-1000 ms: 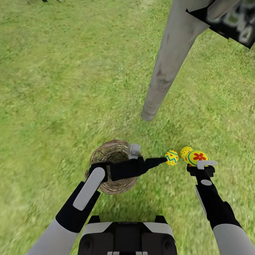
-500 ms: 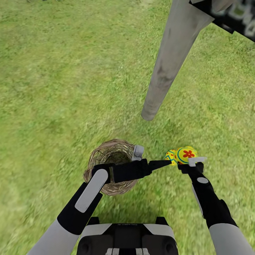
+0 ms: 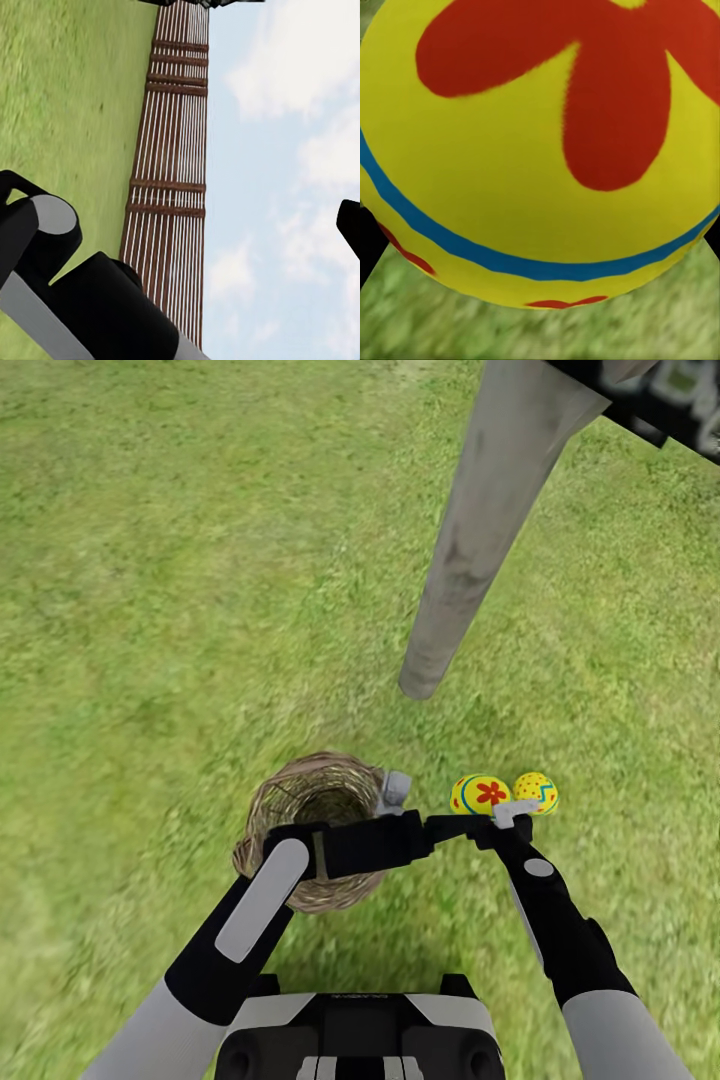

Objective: Take the three Easter eggs out of the wicker basket on the lawn in the garden, then place them on the lawn next to a single tree (choose any tree) so that all three eggs are next to the same tree and none are left in the basket.

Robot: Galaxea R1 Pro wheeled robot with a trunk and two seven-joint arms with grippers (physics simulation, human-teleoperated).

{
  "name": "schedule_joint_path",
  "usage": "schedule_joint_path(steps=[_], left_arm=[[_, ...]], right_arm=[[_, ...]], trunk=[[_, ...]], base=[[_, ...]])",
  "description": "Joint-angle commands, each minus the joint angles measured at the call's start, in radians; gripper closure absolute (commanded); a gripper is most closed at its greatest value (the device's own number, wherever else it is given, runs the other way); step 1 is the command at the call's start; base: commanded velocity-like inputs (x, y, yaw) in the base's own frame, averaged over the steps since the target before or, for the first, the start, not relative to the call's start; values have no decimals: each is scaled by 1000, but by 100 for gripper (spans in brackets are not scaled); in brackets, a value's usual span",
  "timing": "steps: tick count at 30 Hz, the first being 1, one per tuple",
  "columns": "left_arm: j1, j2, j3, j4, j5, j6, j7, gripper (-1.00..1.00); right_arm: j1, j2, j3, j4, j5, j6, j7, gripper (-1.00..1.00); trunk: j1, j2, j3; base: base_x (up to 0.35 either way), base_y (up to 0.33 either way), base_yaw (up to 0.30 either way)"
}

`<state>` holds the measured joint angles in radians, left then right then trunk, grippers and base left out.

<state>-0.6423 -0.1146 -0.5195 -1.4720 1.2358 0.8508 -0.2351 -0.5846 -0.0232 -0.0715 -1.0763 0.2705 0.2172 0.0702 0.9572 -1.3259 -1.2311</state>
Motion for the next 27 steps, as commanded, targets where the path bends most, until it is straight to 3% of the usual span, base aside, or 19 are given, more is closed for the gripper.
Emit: schedule_joint_path(steps=[1, 11, 22, 27], left_arm=[[0, 0, 1, 2, -3, 3, -4, -100], [1, -2, 0, 2, 2, 2, -4, -100], [1, -2, -1, 1, 2, 2, -4, -100], [1, -2, -1, 1, 2, 2, -5, -100]], right_arm=[[0, 0, -2, -2, 9, 5, 8, 100], [0, 0, -2, -22, 9, 5, 7, 100], [0, 3, 6, -28, 10, 8, -3, 100], [0, 44, 16, -31, 19, 7, -29, 100]], trunk=[[0, 0, 0], [0, 0, 0], [0, 0, 6], [0, 0, 9]], base=[[0, -168, 0], [-39, -138, 8], [-181, -228, 252], [-14, -22, 268]])
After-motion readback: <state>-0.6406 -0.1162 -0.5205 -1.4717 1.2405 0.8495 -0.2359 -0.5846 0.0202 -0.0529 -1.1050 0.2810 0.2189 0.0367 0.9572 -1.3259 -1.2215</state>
